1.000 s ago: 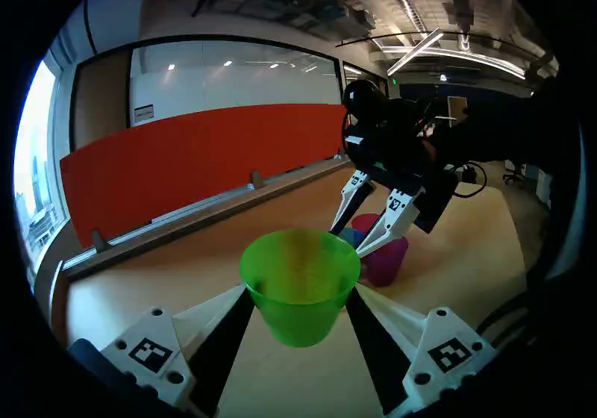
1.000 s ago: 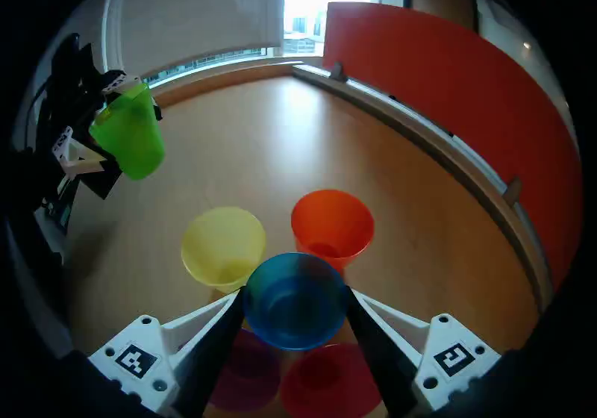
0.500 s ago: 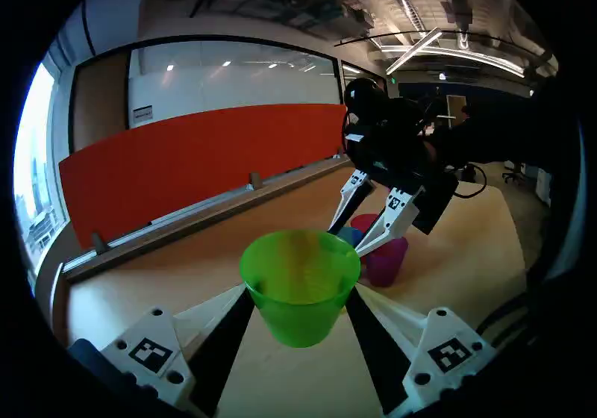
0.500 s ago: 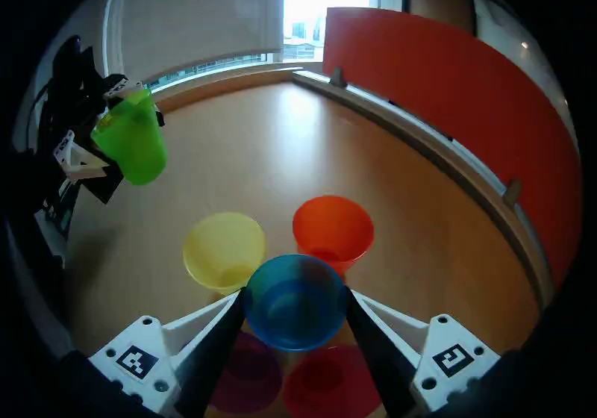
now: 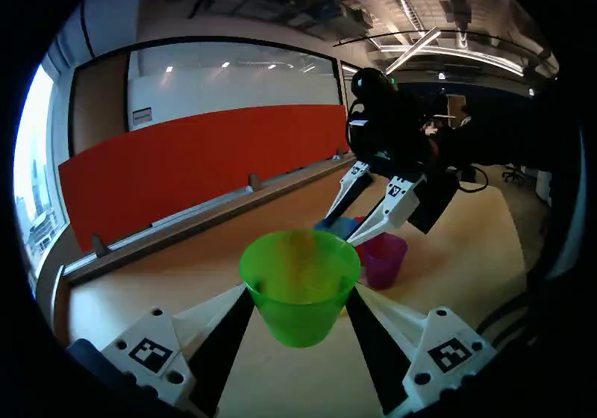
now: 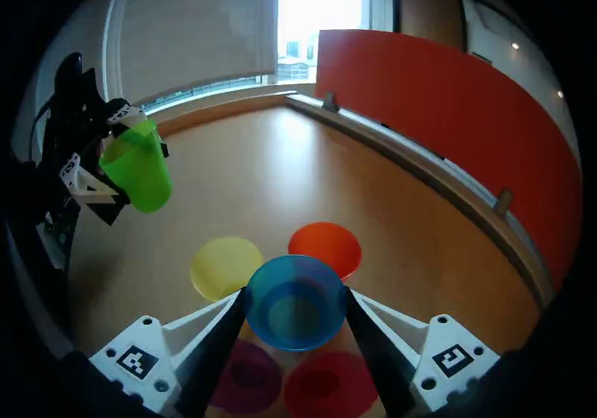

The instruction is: Pour water

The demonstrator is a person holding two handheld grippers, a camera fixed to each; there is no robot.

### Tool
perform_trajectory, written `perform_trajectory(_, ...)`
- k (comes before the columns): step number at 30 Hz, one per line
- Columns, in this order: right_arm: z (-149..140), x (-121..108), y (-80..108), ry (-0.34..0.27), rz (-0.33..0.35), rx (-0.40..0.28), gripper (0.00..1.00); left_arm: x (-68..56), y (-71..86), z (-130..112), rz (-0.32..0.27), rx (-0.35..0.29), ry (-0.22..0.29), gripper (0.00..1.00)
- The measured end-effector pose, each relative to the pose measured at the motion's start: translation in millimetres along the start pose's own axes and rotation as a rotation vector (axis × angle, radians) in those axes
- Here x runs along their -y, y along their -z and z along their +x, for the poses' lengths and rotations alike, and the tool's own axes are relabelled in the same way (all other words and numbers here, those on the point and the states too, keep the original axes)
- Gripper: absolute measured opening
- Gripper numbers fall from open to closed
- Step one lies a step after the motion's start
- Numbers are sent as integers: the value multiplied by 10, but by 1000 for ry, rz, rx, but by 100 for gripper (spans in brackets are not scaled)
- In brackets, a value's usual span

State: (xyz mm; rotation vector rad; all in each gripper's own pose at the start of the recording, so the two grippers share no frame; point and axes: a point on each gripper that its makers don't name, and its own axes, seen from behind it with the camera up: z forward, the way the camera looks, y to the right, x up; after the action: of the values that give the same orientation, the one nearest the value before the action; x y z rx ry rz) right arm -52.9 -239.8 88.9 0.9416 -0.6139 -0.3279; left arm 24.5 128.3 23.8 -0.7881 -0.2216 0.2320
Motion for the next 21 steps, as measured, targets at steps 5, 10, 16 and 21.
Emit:
perform_trajectory(5, 79, -8, 96, -15, -13, -43, 92, -25, 5, 42, 0, -2, -10, 82)
perform_trajectory(10, 177, 2, 210, -29, -22, -91, 93, -56, 5, 81, -1, -5, -14, 82)
perform_trajectory(16, 306, 12, 363, -41, -32, -147, 93, -97, 3, 134, -1, -8, -19, 81)
perform_trajectory(21, 411, 54, 484, -44, -38, -191, 93, -140, 2, 182, -3, -12, -25, 81)
